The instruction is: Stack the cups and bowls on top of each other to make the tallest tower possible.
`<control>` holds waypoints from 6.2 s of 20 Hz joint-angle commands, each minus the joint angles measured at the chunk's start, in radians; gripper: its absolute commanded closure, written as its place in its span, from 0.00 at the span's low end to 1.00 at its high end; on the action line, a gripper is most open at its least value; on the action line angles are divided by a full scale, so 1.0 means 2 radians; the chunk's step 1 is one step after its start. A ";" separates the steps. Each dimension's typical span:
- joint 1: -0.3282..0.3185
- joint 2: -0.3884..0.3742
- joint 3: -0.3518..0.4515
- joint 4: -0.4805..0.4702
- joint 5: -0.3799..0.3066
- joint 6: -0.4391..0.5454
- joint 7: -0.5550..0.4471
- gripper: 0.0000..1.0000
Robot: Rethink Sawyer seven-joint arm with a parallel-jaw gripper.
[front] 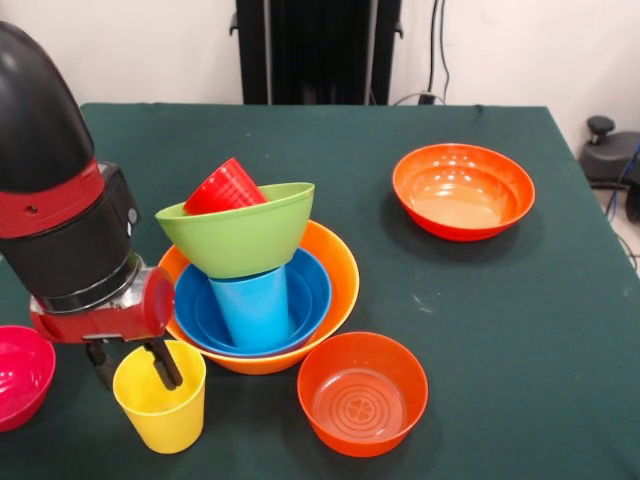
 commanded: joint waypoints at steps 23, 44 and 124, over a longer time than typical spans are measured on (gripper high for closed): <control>0.009 -0.043 -0.026 0.039 -0.018 0.006 -0.059 1.00; -0.023 -0.165 -0.010 0.142 0.063 0.091 -0.052 1.00; -0.025 -0.212 -0.006 0.292 0.031 0.007 -0.056 1.00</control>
